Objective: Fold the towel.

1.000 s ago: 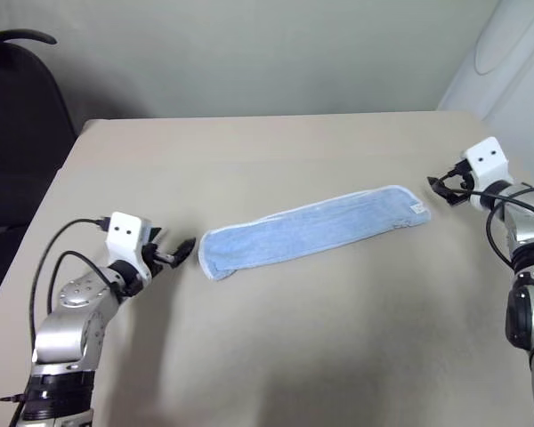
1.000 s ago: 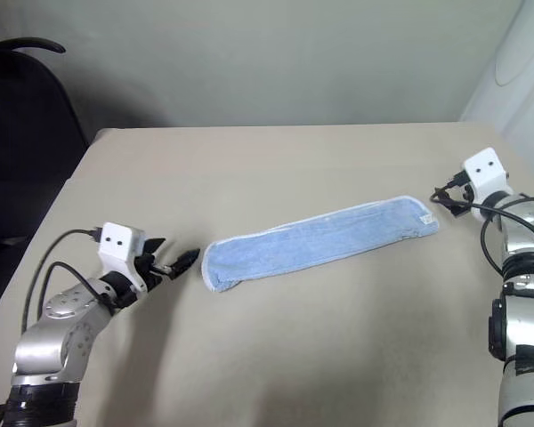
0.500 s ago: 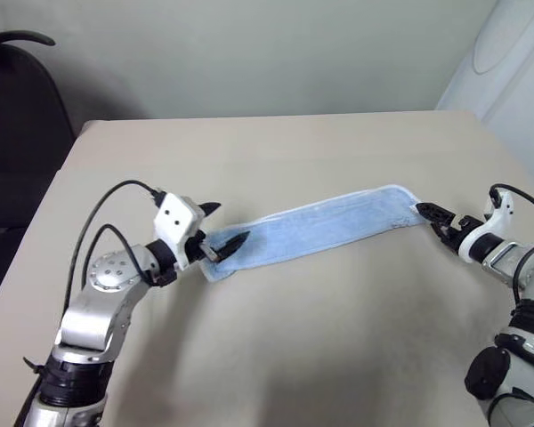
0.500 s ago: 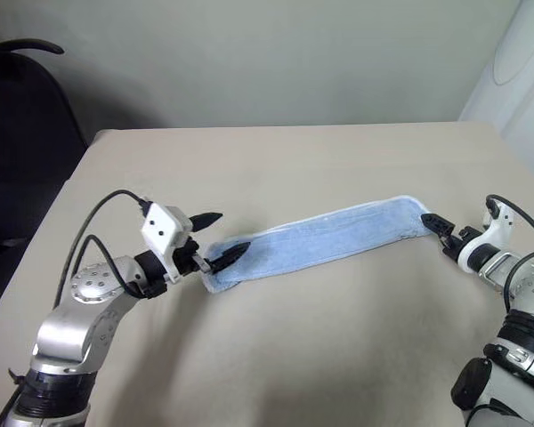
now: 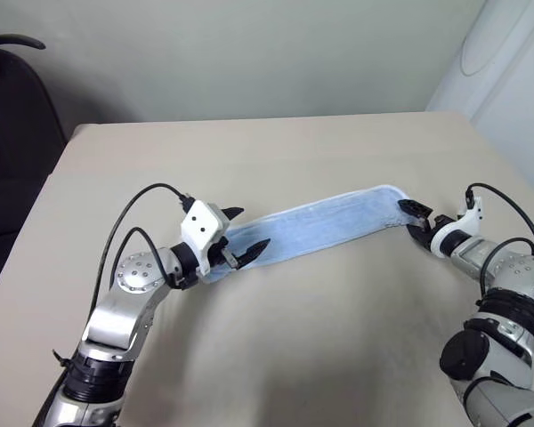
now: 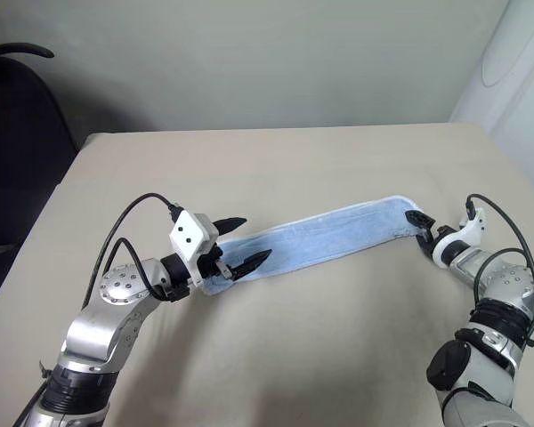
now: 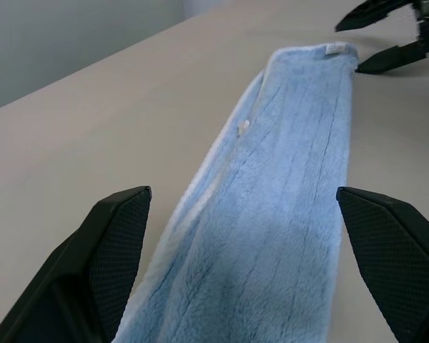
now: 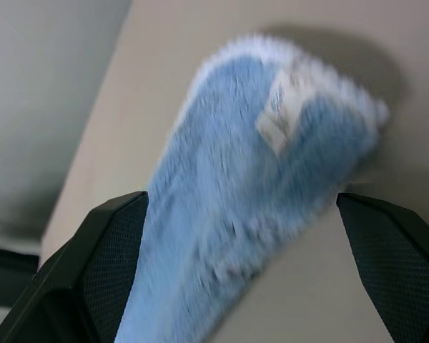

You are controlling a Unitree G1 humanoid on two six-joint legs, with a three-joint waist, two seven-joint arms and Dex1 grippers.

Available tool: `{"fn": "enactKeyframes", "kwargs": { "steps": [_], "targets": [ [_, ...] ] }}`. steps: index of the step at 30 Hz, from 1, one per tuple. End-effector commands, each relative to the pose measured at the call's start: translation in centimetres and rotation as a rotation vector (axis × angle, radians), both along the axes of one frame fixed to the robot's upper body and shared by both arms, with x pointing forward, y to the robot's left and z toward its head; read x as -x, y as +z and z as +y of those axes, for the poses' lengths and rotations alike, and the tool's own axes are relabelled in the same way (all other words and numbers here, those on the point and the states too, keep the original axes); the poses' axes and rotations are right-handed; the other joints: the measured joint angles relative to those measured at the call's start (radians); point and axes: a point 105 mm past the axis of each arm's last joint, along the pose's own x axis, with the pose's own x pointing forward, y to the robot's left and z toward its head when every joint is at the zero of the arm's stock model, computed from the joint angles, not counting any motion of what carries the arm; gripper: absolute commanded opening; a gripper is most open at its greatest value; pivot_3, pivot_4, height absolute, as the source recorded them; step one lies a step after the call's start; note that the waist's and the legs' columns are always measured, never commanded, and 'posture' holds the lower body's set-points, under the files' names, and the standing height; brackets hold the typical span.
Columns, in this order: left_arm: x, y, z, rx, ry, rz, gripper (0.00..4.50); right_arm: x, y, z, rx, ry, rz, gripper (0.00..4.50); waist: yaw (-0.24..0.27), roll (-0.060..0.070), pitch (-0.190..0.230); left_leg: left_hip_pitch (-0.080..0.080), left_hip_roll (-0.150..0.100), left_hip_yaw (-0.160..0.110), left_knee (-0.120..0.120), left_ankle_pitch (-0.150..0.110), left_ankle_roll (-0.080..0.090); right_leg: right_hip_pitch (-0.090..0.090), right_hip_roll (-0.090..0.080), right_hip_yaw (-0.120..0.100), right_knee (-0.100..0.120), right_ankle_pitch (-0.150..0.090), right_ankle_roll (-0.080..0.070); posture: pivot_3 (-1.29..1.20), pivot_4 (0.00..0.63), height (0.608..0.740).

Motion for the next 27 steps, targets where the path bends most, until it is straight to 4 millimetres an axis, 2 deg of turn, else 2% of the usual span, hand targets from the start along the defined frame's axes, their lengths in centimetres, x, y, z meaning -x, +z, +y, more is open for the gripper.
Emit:
{"fn": "enactKeyframes", "kwargs": {
  "steps": [1,6,9,17,19,20,27],
  "targets": [
    [0.4,0.0,-0.4,-0.011,-0.015,-0.025,4.50,-1.2,-1.0,-0.2,0.029,-0.033,0.030,4.48,-0.001,0.000,0.000,0.000,0.000,0.000,0.000,0.000,0.000,0.000,0.000,0.000,0.000,0.000,0.000,0.00,0.150,0.740],
    [0.5,-0.3,-0.1,-0.019,-0.005,-0.021,4.50,-2.4,-1.1,-0.7,0.028,-0.071,0.031,4.48,-0.001,-0.003,-0.002,0.000,0.000,0.000,0.000,0.000,0.000,0.001,0.000,0.000,0.000,0.000,0.000,0.00,0.150,0.740],
    [0.5,-0.4,0.1,-0.023,0.008,-0.022,4.50,-2.6,-1.2,-0.9,0.024,-0.086,0.030,3.87,0.000,-0.003,-0.002,0.001,0.000,-0.001,0.001,0.000,0.000,0.002,0.000,-0.001,0.000,0.000,0.000,0.00,0.150,0.740],
    [0.6,-1.0,0.4,-0.023,0.025,-0.013,4.50,-1.6,-1.5,-2.9,0.005,-0.154,0.003,0.87,0.005,-0.003,-0.002,0.001,0.000,0.000,0.000,0.000,0.000,0.002,0.000,-0.001,0.000,0.000,0.000,0.00,0.150,0.740],
    [0.5,-1.0,0.3,-0.024,0.024,-0.012,4.50,-1.5,-1.3,-3.5,0.009,-0.175,-0.010,0.20,0.009,-0.004,-0.003,0.001,0.000,-0.001,0.001,0.000,0.000,0.004,0.000,-0.001,0.000,0.000,0.000,0.00,0.150,0.740],
    [0.5,-1.1,0.4,-0.025,0.024,-0.012,4.50,-1.3,-1.0,-4.0,0.017,-0.190,-0.022,0.02,0.012,-0.005,-0.003,0.001,-0.001,-0.001,0.001,-0.001,0.001,0.004,-0.001,-0.001,-0.001,0.000,0.000,0.00,0.150,0.740],
    [0.5,-1.2,0.5,-0.032,0.018,-0.008,4.50,-0.2,1.0,-8.0,0.108,-0.290,-0.087,0.02,0.044,-0.003,-0.002,0.000,-0.003,-0.001,0.002,-0.001,0.002,0.004,-0.003,-0.002,-0.001,0.000,0.000,0.00,0.150,0.740]
  ]
}}
